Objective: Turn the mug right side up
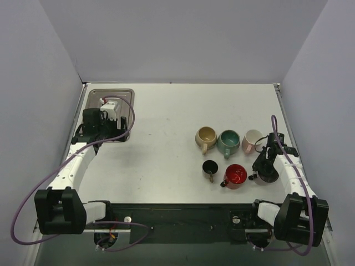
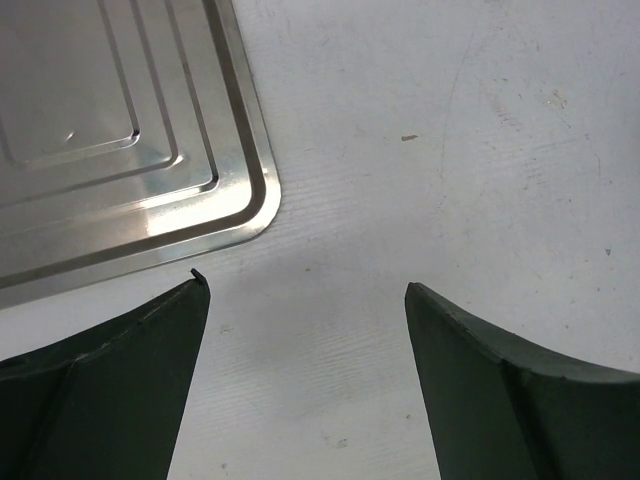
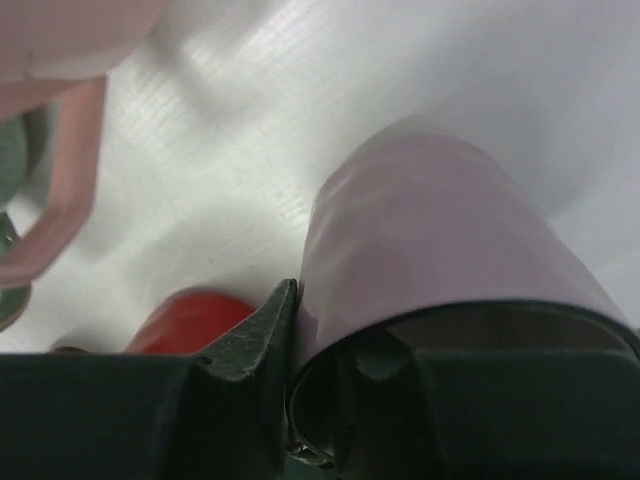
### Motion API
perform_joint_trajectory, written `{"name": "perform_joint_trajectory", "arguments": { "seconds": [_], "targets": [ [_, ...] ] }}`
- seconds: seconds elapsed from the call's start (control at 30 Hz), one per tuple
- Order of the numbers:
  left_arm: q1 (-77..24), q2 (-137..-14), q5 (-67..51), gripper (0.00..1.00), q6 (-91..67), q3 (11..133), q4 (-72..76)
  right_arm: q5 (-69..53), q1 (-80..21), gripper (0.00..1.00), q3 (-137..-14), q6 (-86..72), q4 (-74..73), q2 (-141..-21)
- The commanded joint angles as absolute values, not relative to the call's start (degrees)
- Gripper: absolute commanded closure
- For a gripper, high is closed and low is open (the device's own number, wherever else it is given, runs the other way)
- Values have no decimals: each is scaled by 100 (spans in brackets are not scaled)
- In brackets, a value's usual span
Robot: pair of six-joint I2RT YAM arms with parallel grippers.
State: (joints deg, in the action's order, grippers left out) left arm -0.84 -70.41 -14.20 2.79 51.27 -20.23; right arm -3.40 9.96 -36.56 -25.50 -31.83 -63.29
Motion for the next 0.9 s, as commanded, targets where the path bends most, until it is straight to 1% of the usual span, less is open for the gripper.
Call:
{"name": "perform_joint_trajectory", "arguments": {
  "seconds": [0.0, 0.03, 0.13, 0.2, 0.23, 0.27, 0.3, 0.33, 0.37, 0.4, 0.47, 0.57, 0.6, 0.7, 0.87],
  "targets": [
    [-26, -6970, -1653, 10, 264, 5063, -1503, -817, 1081, 78, -3788, -2523, -2558, -6626],
    [-35, -6970, -1661, 11, 238, 5036, -1477, -870, 1090, 60, -3797, -2514, -2566, -6731],
    [-26, -6961, -1740, 10, 228, 5001, -1468, -564, 1081, 47, -3867, -2531, -2680, -6462],
    [-35, -6900, -1618, 10, 150, 4957, -1389, -134, 1020, 36, -3989, -2523, -2864, -6023],
    [-26, -6873, -1443, 10, 36, 4905, -1284, 303, 872, 29, -4173, -2505, -3039, -5855],
    [-35, -6786, -1328, 10, 35, 4869, -1205, 751, 757, 27, -4262, -2487, -3172, -5558],
    [-26, -6672, -1144, 10, -217, 4826, -1100, 1078, 434, 25, -4489, -2453, -3382, -5442],
    [-35, -6601, -1056, 10, -237, 4729, -1020, 1681, 265, 24, -4578, -2426, -3462, -5153],
    [-26, -6531, -915, 10, -272, 4668, -872, 1931, -171, 23, -4736, -2408, -3541, -5037],
    [-35, -6374, -810, 10, -299, 4528, -766, 2430, -393, 23, -4763, -2382, -3525, -4732],
    [-26, -6127, -563, 10, -404, 4273, -484, 2976, -895, 19, -4615, -2242, -3218, -4249],
    [-26, -5767, -335, 10, -509, 3903, -98, 3199, -1413, 14, -3879, -1891, -2166, -3527],
    [-35, -5713, -317, 10, -527, 3720, 121, 3217, -1485, 14, -3711, -1829, -1892, -3176],
    [-26, -5433, -221, 10, -448, 3367, 395, 3226, -1705, 14, -2623, -1364, -567, -2559],
    [-26, -5195, 386, 10, -107, 2507, 1272, 3182, -1775, 15, -1618, -1205, 306, -1390]
  ]
}}
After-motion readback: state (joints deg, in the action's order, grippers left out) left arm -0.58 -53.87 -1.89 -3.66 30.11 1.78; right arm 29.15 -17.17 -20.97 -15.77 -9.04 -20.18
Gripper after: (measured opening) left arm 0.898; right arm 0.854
